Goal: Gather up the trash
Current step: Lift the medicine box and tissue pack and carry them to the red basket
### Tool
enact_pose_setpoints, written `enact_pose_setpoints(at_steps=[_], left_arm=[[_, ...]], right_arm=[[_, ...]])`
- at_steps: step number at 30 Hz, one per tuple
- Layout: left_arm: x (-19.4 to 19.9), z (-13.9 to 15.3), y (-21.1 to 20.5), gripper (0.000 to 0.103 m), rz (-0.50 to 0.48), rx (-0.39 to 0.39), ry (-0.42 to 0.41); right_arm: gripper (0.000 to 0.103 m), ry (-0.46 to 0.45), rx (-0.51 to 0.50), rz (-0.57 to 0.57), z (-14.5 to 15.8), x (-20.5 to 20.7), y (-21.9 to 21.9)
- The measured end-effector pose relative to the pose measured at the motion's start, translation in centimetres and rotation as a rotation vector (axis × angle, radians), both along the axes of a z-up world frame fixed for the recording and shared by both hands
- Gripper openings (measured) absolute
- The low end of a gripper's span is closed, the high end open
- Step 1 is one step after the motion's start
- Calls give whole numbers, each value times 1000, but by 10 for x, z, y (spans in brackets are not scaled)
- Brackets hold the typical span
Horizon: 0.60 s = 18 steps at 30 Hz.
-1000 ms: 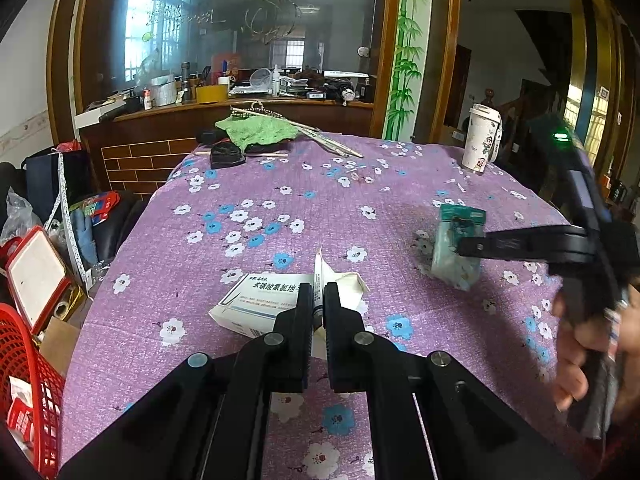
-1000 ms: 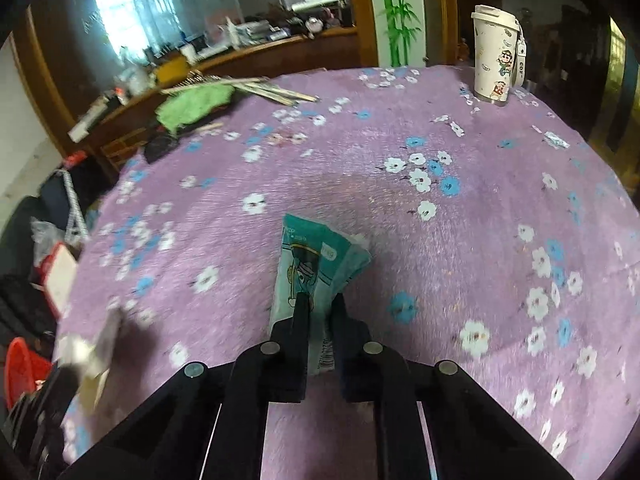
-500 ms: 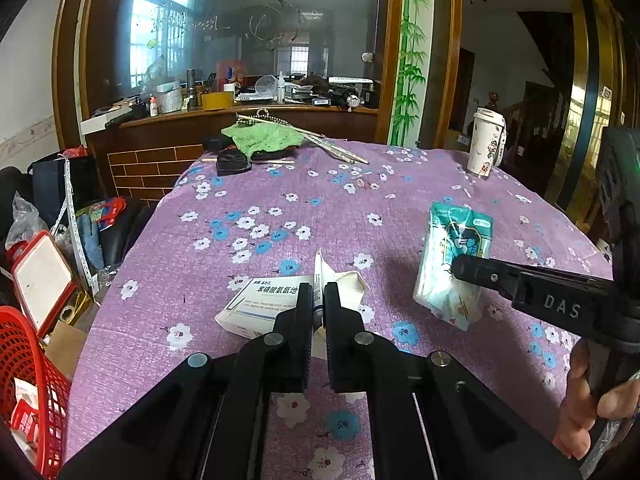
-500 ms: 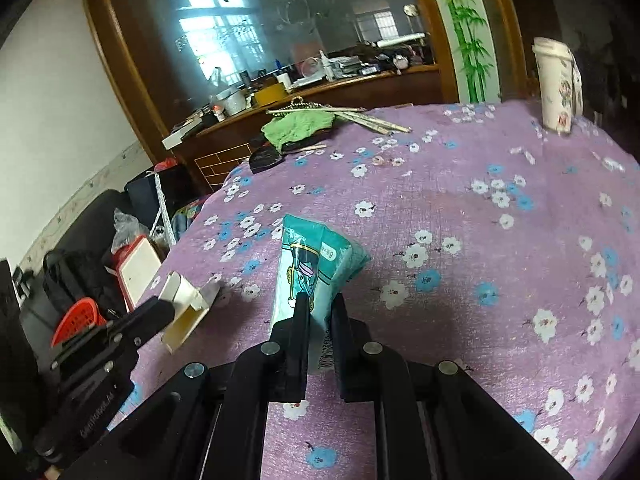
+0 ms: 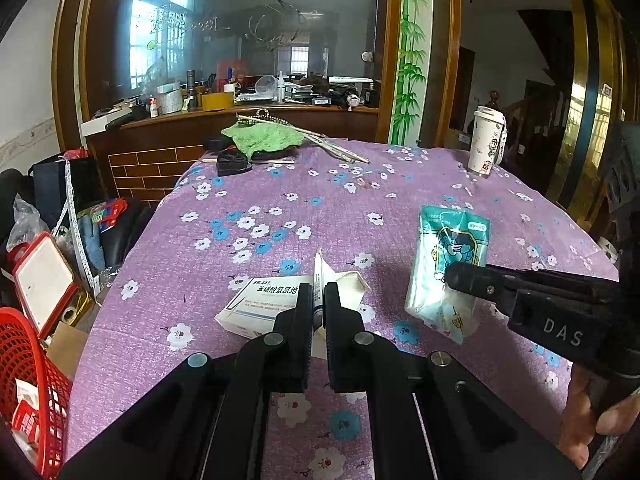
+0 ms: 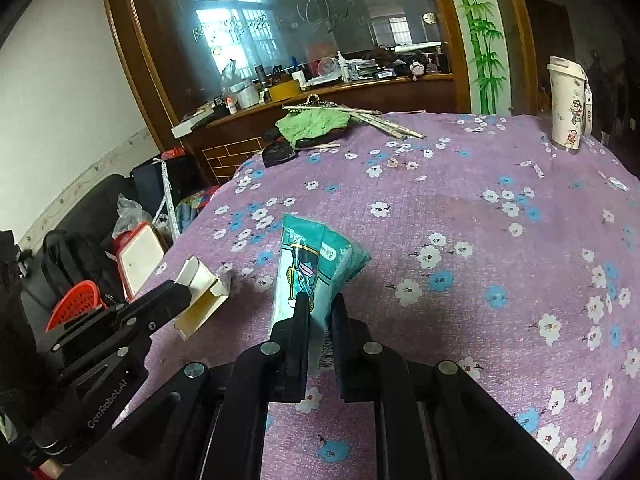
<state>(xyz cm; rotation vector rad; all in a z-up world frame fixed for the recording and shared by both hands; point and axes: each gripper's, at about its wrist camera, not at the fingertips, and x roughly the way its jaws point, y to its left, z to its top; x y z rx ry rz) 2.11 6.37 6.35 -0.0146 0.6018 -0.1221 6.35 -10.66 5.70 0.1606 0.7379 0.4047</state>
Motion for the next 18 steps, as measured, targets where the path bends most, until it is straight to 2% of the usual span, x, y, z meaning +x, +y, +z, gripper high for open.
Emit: enact_pose_setpoints(at_steps=[18], left_arm=[[-2, 0, 0, 5, 4, 3, -4]], right_arm=[[11, -19, -77, -19, -4, 2, 5]])
